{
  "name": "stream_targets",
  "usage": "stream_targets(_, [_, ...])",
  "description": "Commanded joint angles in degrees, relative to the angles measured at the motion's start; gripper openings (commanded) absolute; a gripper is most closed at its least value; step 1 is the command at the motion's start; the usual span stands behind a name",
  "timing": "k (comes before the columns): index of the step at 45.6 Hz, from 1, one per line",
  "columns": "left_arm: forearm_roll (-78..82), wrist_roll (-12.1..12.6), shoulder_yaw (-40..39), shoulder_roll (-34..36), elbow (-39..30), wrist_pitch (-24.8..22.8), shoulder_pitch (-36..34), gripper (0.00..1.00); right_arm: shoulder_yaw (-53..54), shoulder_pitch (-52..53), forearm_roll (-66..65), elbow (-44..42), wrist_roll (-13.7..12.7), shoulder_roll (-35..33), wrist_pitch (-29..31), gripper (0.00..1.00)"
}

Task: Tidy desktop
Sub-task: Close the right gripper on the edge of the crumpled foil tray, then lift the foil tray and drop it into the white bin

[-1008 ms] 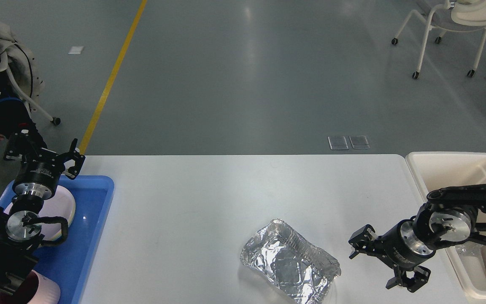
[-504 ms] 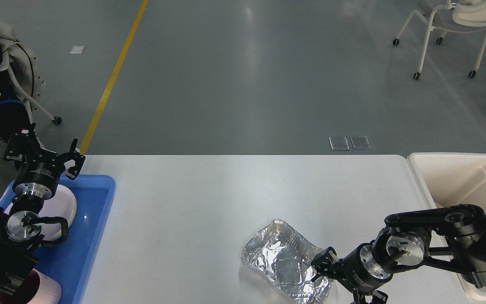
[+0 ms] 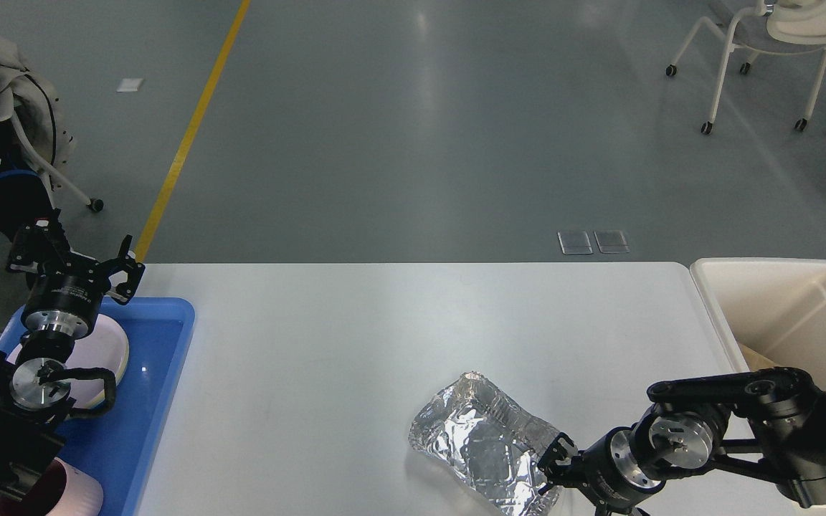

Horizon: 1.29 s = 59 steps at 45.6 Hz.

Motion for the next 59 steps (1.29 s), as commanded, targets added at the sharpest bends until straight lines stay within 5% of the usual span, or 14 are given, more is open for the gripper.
stream_targets(1, [0.0,0.0,0.0,0.0,0.0,0.0,0.0,0.98,0.6,-0.1,-0.1,0.2,-0.3,0.0,0.0,0.44])
stream_targets(3, [0.0,0.0,0.0,0.0,0.0,0.0,0.0,0.98,1.8,-0.1,-0.1,0.2,-0.6,-0.1,0.0,0.29])
stream_targets(5, [0.0,0.0,0.1,0.0,0.0,0.0,0.0,0.98,3.2,-0.1,0.3,0.3,-0.9,-0.1,0.1,0.02])
stream_targets(6, [0.0,0.0,0.0,0.0,0.0,0.0,0.0,0.98,3.6,-0.1,0.3,0.3,-1.0,-0.1,0.2,0.0])
stream_targets(41, [0.0,0.0,0.1,0.0,0.0,0.0,0.0,0.98,3.7,1.6,-0.1,1.1,-1.1,-1.4,0.0,0.0])
stream_targets(45, [0.0,0.0,0.0,0.0,0.0,0.0,0.0,0.98,3.2,5.6,0.2,2.0,-1.3,-3.3,1.0,0.0])
stream_targets(52, [0.0,0.0,0.0,0.0,0.0,0.0,0.0,0.98,-3.2,19.9,0.4,4.6,-6.6,-5.9,3.4,0.0])
stream_targets(59, [0.0,-0.1,0.0,0.0,0.0,0.1,0.0,0.98,-12.9,38.6,0.4,4.8,-7.1,-5.7,14.8,0.0])
